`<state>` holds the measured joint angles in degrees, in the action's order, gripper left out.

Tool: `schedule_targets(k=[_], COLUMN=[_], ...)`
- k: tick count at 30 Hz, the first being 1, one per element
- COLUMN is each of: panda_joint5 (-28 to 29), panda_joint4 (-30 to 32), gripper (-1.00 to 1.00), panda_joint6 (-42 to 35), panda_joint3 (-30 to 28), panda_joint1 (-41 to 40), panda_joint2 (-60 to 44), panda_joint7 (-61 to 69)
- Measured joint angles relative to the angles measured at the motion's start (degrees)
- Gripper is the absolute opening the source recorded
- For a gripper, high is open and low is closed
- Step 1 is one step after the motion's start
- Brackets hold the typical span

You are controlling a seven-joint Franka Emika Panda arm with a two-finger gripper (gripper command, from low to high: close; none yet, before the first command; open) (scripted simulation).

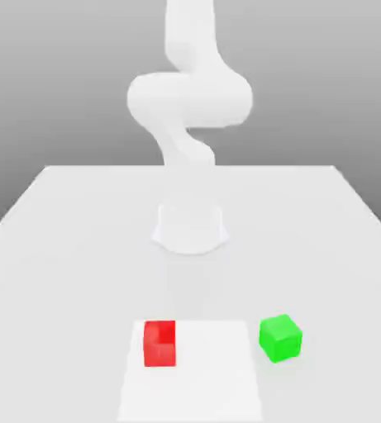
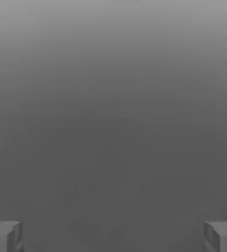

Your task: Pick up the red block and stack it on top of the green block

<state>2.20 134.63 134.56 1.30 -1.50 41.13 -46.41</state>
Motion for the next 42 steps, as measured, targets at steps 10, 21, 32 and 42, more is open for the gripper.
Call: schedule_targets(k=[10, 21, 32, 42], panda_joint5=[7.2, -1.8, -1.9, -2.3], panda_joint4=[12.5, 23.9, 22.6, 24.0], gripper=[0.00, 0.00, -1.00, -1.00], panda_joint6=[12.5, 26.9, 36.3, 28.1], panda_joint3=[1.1, -0.7, -0.9, -0.3], panda_joint1=[-5.3, -6.3, -6.0, -6.6], panda_joint2=[-22.2, -43.5, -54.7, -45.0], panda_joint7=[-0.6, 10.1, 10.2, 10.5])
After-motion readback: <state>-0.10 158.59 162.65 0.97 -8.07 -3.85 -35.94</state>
